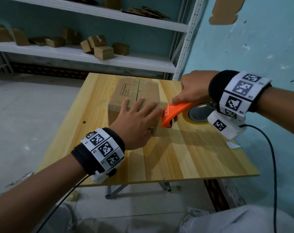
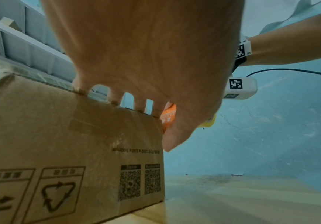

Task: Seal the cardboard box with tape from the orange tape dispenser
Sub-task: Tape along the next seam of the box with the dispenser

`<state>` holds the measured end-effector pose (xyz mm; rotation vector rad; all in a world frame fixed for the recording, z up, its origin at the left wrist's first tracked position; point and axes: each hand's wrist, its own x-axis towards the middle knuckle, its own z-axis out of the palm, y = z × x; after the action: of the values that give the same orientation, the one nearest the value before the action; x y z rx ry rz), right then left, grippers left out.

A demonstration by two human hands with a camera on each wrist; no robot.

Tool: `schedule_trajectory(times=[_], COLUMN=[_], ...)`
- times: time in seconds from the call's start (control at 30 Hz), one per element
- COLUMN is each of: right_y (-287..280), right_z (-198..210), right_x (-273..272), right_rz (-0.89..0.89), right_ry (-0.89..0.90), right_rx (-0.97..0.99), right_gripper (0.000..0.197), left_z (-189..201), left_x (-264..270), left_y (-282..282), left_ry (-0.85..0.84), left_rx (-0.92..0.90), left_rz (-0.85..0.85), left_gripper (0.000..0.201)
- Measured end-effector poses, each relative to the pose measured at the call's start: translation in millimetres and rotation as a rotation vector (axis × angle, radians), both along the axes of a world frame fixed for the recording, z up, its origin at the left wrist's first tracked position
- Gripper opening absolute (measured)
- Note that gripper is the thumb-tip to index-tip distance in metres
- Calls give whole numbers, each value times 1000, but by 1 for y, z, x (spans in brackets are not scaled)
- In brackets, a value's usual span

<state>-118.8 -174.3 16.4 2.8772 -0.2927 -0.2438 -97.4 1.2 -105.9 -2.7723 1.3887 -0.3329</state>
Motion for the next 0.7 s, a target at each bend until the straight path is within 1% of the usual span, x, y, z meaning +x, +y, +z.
schedule_trajectory(times=[0.17, 0.3, 0.37, 0.43, 0.5, 0.7], right_y=[4, -1, -11, -30, -48, -70], right_z=[2, 3, -5, -21, -28, -13], right_x=[-1, 5, 1, -9, -15, -20], right_rz=[7, -34, -46, -66, -106, -174], right_ry=[11, 64, 122, 164, 136, -23], right_rx=[-55, -2, -79, -149, -70, 105], right_gripper=[47, 45, 45, 50, 54, 62], left_z=[0, 0, -1, -1, -3, -2], left_x=[0, 1, 1, 2, 4, 5], left_y=[0, 1, 3, 4, 5, 2], left_ry=[-13, -10, 2, 7, -4, 3], left_rx=[5, 0, -12, -13, -18, -9], left_rz=[0, -1, -3, -12, -11, -14], left_gripper=[80, 80, 79, 78, 77, 78])
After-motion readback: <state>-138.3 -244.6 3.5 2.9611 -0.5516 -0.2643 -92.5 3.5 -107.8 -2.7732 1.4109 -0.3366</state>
